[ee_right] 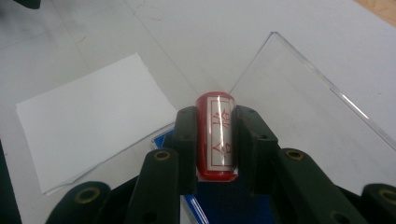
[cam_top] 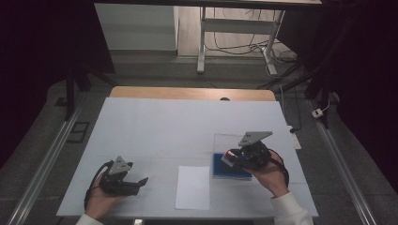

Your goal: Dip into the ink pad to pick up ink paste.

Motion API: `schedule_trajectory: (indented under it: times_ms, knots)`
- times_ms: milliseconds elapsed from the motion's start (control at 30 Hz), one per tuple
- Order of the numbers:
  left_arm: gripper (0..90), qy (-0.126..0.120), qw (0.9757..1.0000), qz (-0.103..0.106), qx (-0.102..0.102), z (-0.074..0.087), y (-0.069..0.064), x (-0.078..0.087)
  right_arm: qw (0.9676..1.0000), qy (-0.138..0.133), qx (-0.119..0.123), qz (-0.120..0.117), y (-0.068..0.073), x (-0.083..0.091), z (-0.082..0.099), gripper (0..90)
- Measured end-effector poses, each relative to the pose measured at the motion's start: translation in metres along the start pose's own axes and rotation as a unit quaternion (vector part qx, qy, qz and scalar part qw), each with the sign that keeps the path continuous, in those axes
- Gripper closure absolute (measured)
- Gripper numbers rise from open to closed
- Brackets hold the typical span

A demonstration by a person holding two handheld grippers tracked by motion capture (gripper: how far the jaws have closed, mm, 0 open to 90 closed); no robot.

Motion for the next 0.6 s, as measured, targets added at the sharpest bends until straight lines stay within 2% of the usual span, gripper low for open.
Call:
schedule_trajectory:
  times_ms: [500,600]
  knots:
    - [17.6,0.001,1.0,0.002,-0.001,0.0,0.0,0.0,0.9988,0.048,-0.003,0.012,-0.006,-0.018,0.012,70.7]
    - [17.6,0.001,1.0,0.003,-0.001,0.0,0.0,0.0,0.9986,0.051,-0.005,0.013,-0.008,-0.02,0.014,70.7]
Point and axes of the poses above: each handheld gripper's, and its own axes: x roughly backward along the jaws, z roughly out of its underside, y roughly to its left, the point moved 6 cm from there along -x, roughly forward along the jaws, and after that the axes turned 7 degrees about -z, right-handed, at the moved point
